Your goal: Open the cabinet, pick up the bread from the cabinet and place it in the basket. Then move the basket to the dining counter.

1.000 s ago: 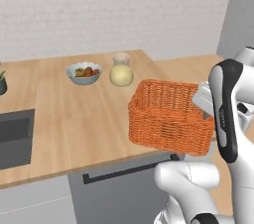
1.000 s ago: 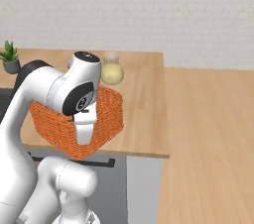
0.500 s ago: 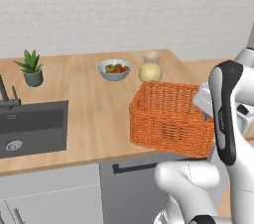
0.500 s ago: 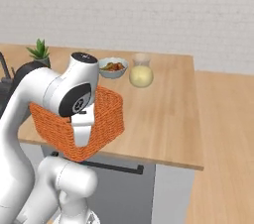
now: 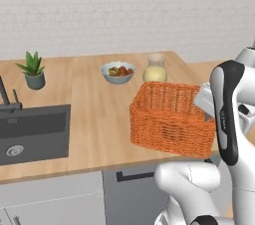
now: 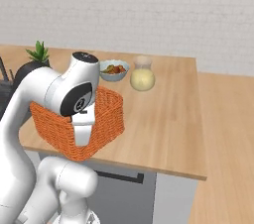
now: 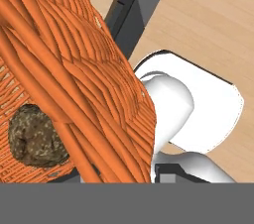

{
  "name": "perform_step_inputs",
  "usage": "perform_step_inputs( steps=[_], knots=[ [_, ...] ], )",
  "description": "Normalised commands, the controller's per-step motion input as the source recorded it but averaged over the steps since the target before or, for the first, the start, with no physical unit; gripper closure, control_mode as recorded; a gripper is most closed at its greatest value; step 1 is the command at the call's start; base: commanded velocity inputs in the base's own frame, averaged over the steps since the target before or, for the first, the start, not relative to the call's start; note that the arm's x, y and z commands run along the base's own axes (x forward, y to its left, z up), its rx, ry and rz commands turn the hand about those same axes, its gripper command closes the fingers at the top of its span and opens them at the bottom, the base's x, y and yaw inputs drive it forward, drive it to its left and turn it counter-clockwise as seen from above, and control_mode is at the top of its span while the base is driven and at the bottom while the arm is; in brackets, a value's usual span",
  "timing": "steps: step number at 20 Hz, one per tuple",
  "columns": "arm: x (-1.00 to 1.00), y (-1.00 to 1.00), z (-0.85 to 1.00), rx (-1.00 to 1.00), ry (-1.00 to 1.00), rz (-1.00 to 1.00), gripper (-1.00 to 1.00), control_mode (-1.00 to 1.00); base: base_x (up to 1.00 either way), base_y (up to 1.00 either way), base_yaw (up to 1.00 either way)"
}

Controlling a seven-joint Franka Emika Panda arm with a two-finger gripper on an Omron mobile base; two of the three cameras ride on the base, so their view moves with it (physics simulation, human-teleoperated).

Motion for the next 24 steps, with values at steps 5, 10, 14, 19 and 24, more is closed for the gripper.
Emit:
perform_step_inputs(
  steps=[5,10,14,19,24],
  knots=[
    [0.0,0.0,0.0,0.0,0.0,0.0,1.0,1.0,0.31,0.0,0.0],
    [0.0,0.0,0.0,0.0,0.0,0.0,1.0,1.0,0.22,0.0,0.0],
    [0.41,0.0,0.0,0.0,0.0,0.03,1.0,-1.0,0.0,0.0,0.0],
    [0.68,-0.05,0.0,0.0,0.0,0.1,1.0,-1.0,0.0,0.0,0.0],
    [0.81,-0.06,-0.1,0.0,0.0,0.07,1.0,-1.0,0.0,0.0,0.0]
  ],
)
